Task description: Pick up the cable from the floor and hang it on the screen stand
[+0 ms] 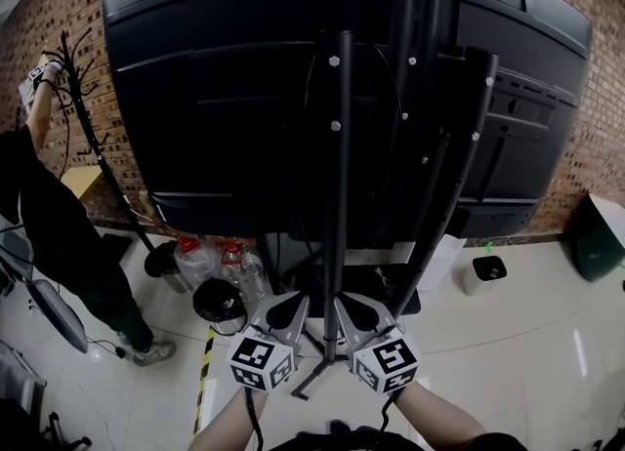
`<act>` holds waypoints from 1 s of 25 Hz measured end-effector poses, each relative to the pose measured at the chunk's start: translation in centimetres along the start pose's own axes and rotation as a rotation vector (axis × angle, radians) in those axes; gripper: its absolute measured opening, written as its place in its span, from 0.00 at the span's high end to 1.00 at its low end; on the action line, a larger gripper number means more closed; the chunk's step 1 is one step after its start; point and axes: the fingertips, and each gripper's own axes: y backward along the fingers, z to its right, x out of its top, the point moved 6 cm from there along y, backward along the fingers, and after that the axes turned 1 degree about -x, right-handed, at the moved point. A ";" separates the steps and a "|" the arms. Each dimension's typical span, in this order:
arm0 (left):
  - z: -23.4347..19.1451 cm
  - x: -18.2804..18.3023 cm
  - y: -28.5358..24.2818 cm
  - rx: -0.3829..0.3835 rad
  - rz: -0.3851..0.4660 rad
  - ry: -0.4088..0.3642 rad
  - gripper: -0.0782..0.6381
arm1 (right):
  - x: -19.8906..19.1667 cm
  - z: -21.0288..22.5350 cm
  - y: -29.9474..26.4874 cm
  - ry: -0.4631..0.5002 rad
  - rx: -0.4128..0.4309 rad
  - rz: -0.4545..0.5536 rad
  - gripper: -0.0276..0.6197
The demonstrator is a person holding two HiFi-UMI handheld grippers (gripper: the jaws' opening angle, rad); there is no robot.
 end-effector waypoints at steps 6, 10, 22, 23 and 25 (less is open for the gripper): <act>0.8 -1.3 -0.2 0.007 -0.016 0.003 0.88 | -1.8 0.3 0.1 0.002 -0.022 -0.047 0.95; 1.6 -1.3 -0.5 -0.018 -0.022 -0.015 0.88 | -2.4 0.6 0.2 0.008 -0.035 -0.081 0.95; 2.3 -1.2 0.0 -0.022 -0.021 -0.006 0.88 | -1.2 0.7 0.9 0.029 -0.057 -0.063 0.95; 2.2 -1.2 0.0 -0.019 -0.018 -0.005 0.88 | -1.1 0.6 0.9 0.031 -0.057 -0.062 0.95; 2.1 -1.1 0.1 -0.014 -0.012 -0.001 0.88 | -0.9 0.6 0.9 0.033 -0.058 -0.061 0.95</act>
